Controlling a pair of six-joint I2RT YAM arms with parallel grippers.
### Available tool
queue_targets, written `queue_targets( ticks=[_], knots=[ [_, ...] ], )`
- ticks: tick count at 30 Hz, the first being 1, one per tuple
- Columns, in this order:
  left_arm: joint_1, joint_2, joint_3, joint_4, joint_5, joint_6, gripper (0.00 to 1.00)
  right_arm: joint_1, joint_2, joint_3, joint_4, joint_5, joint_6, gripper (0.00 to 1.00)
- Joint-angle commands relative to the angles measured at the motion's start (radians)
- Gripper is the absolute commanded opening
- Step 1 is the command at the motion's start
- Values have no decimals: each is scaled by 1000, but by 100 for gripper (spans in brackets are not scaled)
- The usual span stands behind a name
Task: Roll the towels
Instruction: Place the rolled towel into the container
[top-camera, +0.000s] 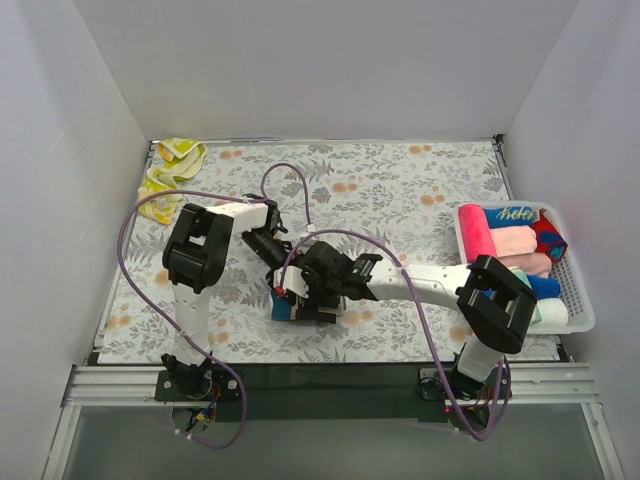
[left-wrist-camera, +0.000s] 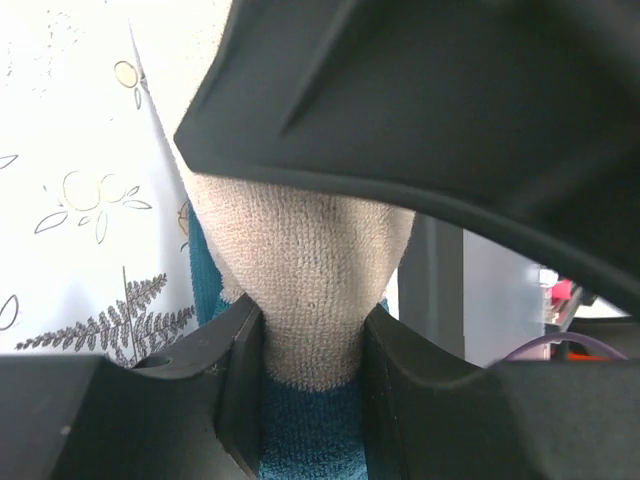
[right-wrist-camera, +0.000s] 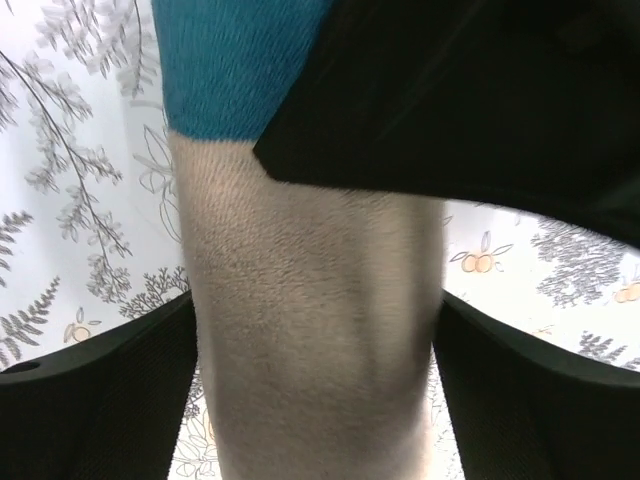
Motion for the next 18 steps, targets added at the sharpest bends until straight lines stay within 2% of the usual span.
queue_targets(
  ticks=[1,2,4,5,7,8,10,11,13,14,17,18],
  knots=[
    [14,22,23,47,-62,31,24,7,33,-35,47,10,-26,77],
    [22,22,27,45,-59,26,26,9,39,-50,50,5,-32,76],
    [28,23,35,41,-53,26,34,9,47,-65,53,-13,-35,67],
    [32,23,41,39,-53,26,37,7,47,-79,56,-15,-36,57],
    [36,14,46,39,-52,23,42,6,45,-87,59,-22,-29,44],
    [42,8,52,41,-50,19,48,1,45,-92,61,-27,-25,25],
    [51,-12,58,39,-41,10,53,-8,50,-95,55,-31,-5,5],
    [60,-21,70,38,-39,7,57,-14,53,-95,50,-34,3,1],
    [86,-50,87,38,-38,-9,60,-49,47,-90,18,-71,26,1],
    [97,-67,99,47,-46,-45,65,-64,29,-87,7,-91,33,1],
    [167,-130,168,91,-33,-137,66,-140,-16,-56,-56,-191,70,1],
    [184,-148,190,113,-32,-171,70,-184,-30,-46,-73,-247,81,1]
  ],
)
